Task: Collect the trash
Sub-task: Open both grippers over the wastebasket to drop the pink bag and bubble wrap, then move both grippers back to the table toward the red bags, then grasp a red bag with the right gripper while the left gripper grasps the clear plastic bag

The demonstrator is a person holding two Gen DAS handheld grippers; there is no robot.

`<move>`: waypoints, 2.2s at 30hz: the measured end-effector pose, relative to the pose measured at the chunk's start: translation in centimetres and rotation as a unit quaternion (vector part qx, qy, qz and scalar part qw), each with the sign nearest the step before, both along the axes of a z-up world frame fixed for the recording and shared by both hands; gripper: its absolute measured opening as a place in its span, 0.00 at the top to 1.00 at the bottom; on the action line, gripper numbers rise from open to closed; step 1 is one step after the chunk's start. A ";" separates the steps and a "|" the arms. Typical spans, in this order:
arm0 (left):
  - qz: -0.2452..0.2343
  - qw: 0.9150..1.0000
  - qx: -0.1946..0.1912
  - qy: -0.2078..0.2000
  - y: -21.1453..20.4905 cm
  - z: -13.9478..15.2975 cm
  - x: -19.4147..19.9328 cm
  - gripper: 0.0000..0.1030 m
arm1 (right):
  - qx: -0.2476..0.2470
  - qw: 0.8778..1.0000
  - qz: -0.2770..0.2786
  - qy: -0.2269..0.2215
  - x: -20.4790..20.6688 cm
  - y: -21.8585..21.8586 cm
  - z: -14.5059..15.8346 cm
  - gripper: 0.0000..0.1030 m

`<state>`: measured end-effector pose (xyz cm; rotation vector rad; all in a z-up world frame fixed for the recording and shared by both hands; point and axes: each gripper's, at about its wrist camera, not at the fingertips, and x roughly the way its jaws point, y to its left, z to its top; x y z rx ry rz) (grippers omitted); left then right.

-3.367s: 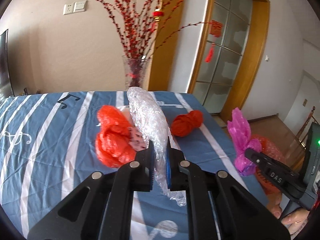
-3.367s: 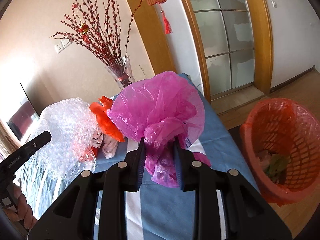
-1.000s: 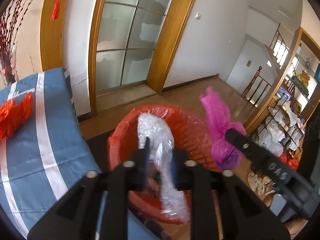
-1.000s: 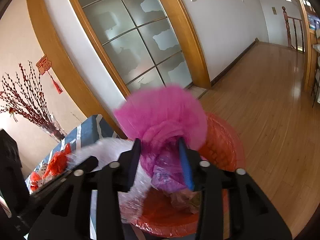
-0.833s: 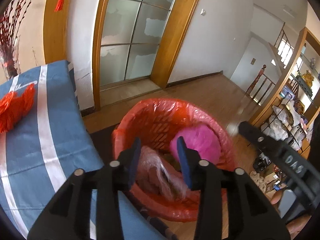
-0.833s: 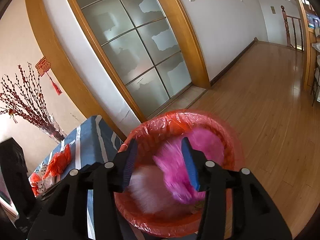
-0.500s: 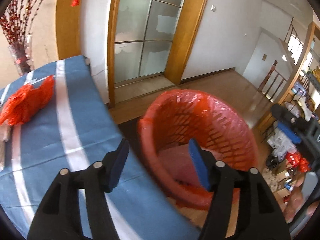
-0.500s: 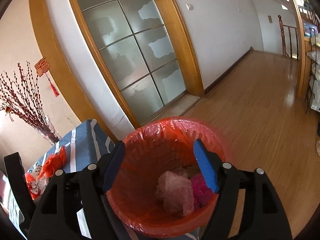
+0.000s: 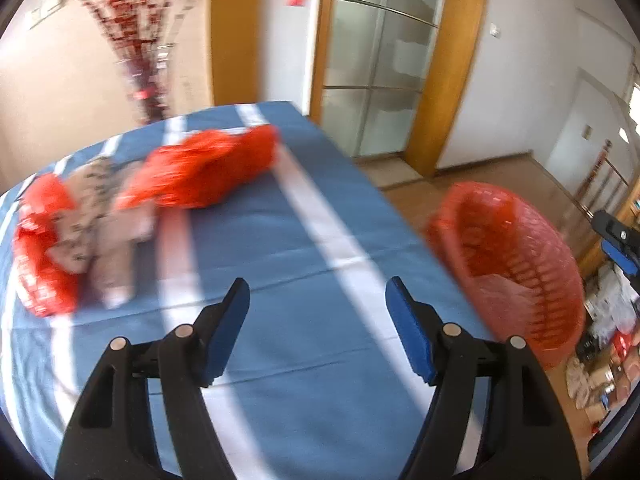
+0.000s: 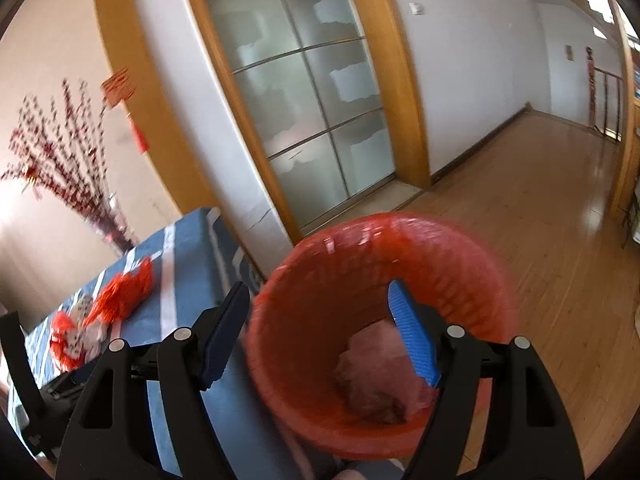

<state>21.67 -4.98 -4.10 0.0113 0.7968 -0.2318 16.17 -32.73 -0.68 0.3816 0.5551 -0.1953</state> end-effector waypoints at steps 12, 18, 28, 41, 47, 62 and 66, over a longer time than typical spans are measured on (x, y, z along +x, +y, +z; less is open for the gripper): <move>0.132 0.991 0.020 -0.028 14.0 1.6 -1.2 0.27 | -0.014 0.993 0.119 0.016 4.6 10.7 0.1 0.36; 0.196 0.980 -0.003 -0.027 20.5 1.6 -1.7 0.27 | -0.017 0.982 0.185 0.024 8.4 17.7 0.1 0.44; 0.218 0.975 -0.025 -0.028 24.3 1.5 -2.6 0.27 | -0.050 0.972 0.227 0.020 16.1 27.2 0.7 0.47; 0.224 0.974 -0.044 -0.005 26.2 -0.4 -2.6 0.27 | -0.167 0.950 0.248 0.087 18.1 31.4 -4.0 0.87; 0.225 0.973 -0.047 -0.008 26.5 -0.3 -2.8 0.27 | -0.140 0.952 0.263 0.065 17.0 30.9 -2.8 0.94; 0.207 0.977 -0.045 -0.010 24.7 0.6 -2.3 0.27 | -0.122 0.961 0.247 -0.003 12.7 27.0 1.2 0.94; 0.190 0.981 -0.043 -0.015 22.9 1.2 -1.5 0.27 | -0.115 0.966 0.232 0.001 12.2 25.1 0.9 0.94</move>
